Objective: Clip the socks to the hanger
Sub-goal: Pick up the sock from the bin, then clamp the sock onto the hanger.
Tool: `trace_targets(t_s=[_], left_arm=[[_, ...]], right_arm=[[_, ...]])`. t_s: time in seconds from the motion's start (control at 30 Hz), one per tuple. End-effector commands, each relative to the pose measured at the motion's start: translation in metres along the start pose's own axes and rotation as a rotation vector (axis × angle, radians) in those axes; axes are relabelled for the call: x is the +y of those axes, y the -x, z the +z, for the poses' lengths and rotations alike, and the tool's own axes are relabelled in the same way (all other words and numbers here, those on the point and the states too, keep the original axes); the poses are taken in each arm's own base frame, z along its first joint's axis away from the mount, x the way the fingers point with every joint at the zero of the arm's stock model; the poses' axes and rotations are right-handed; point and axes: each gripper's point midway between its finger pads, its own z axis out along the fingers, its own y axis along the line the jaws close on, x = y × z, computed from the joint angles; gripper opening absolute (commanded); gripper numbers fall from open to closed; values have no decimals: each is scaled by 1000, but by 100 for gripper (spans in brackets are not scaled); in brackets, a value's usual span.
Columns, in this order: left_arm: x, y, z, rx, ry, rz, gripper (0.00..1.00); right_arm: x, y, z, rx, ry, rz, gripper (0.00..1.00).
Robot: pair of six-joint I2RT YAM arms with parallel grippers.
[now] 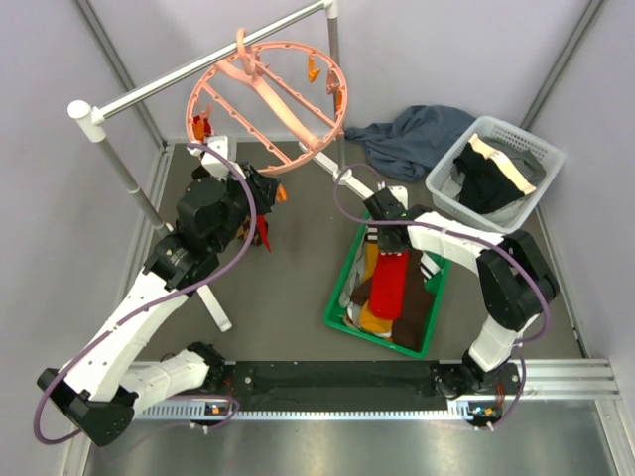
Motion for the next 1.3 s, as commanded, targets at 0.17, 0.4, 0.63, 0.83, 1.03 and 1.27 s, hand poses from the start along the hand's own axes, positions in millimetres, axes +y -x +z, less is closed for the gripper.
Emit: trace_targets(t_s=[0.17, 0.4, 0.63, 0.83, 1.03, 1.27], left_arm=[[-13, 15, 4, -53, -53, -20, 10], [-15, 21, 2, -66, -59, -18, 10], [-26, 31, -2, -91, -111, -24, 9], [-38, 37, -6, -104, -171, -40, 9], [-49, 43, -11, -122, -231, -61, 9], [-50, 46, -14, -126, -236, -69, 9]], right_arm=[[-4, 19, -18, -83, 44, -20, 0], [18, 54, -106, -311, 265, -213, 0], [80, 78, -213, -714, 592, -541, 0], [135, 84, -287, -991, 899, -670, 0], [173, 85, -296, -1042, 1024, -739, 0], [191, 92, -297, -1080, 1051, -739, 0]])
